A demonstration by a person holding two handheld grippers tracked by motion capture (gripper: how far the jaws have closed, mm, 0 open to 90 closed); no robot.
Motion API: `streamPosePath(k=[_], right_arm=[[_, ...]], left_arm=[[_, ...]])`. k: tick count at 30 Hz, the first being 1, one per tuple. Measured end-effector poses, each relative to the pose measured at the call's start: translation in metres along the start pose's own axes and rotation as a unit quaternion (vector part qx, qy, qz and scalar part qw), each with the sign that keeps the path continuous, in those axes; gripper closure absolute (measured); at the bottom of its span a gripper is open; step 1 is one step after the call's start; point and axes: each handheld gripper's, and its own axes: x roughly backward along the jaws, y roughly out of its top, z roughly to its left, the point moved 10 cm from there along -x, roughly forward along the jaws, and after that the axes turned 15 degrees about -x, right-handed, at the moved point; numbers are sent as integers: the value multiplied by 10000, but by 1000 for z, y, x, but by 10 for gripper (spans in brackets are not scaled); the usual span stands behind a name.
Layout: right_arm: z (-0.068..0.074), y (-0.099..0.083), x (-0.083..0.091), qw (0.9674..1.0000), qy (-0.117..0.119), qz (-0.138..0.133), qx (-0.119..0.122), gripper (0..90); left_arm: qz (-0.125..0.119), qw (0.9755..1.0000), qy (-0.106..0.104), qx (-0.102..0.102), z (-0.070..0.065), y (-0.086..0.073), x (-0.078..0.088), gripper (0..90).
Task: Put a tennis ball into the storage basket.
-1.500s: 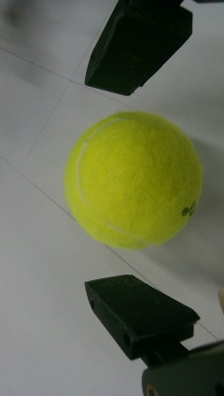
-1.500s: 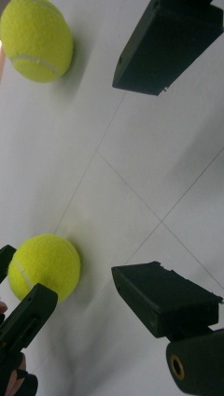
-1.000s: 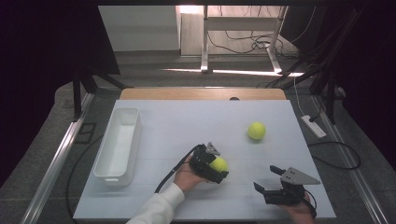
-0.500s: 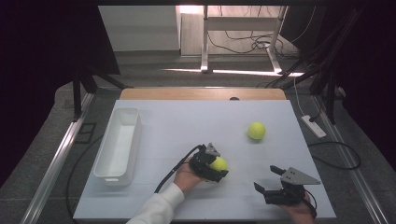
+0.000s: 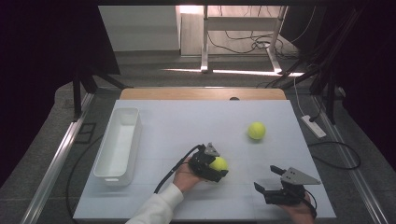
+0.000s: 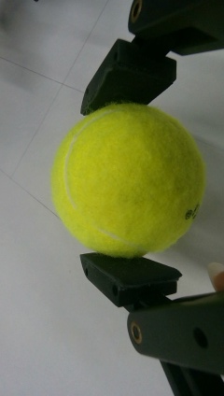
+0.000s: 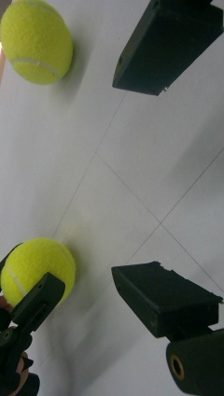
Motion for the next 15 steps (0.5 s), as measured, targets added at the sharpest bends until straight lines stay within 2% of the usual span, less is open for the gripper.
streamPosePath(k=[15], right_arm=[[-1,1,0,10000,-34,-17,4,88]], left_arm=[[-193,9997,122,-34,0,5,13,264]])
